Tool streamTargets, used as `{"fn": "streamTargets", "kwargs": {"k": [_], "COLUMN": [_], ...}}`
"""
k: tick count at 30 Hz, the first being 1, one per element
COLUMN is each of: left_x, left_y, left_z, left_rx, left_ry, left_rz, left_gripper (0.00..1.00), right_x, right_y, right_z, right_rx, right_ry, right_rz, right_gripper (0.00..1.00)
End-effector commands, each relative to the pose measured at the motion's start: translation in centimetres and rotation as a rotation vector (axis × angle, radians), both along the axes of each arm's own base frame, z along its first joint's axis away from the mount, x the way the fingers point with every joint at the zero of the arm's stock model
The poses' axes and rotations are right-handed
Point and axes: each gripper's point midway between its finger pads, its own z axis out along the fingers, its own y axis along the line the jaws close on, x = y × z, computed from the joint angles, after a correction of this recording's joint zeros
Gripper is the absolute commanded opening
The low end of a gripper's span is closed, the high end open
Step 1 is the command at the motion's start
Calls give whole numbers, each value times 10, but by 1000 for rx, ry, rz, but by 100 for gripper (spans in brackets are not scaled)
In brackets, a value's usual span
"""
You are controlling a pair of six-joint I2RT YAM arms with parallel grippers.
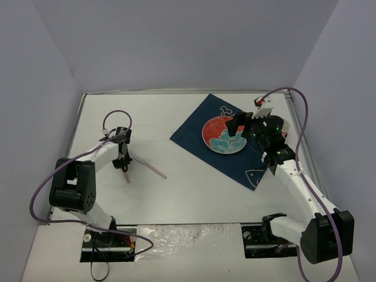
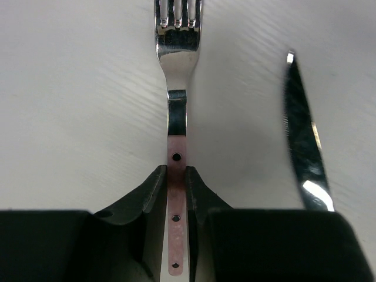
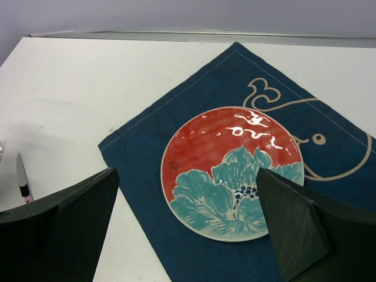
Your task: Set the dinner table for one person
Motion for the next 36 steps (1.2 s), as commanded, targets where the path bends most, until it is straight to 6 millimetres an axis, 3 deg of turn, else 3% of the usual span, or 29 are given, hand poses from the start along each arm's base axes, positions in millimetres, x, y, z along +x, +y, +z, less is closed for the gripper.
{"fn": "streamTargets", "kwargs": {"k": [1, 7, 11, 14, 16, 24, 27, 29, 30, 31, 36], "left_x": [8, 35, 69, 92, 113, 153, 168, 176, 179, 183, 193], "left_y": [31, 40, 21, -19, -57, -206, -242, -261, -271, -278, -310], "left_z": [45, 89, 135, 163, 178, 205, 193, 204, 194, 196, 172], "left_rx": [103, 150, 176, 203, 159, -13, -42, -66, -68, -72, -101], "left_ry": [-57, -157, -246, -296, -337, -487, -479, -523, -511, -526, -508], "left_rz": [28, -42, -206, -397, -525, -904, -966, -997, -1020, -1033, -1128], "left_gripper": [0, 0, 0, 0, 0, 0, 0, 0, 0, 0, 0], "right_x": [2, -2, -6, -10, -14, -41, -49, -55, -56, -58, -63], "right_y": [1, 4, 7, 10, 10, -2, -6, -8, -10, -11, -13], "right_z": [33, 39, 42, 43, 45, 52, 50, 48, 48, 45, 39], "right_rx": [-6, -10, -5, 15, 30, 71, 72, 68, 67, 63, 56], "right_ry": [-108, -117, -109, -105, -102, -132, -130, -124, -125, -114, -85], "right_rz": [-4, 2, 14, 30, 32, -15, -28, -33, -38, -40, -47], "right_gripper": [100, 100, 100, 100, 100, 100, 100, 100, 100, 100, 100]}}
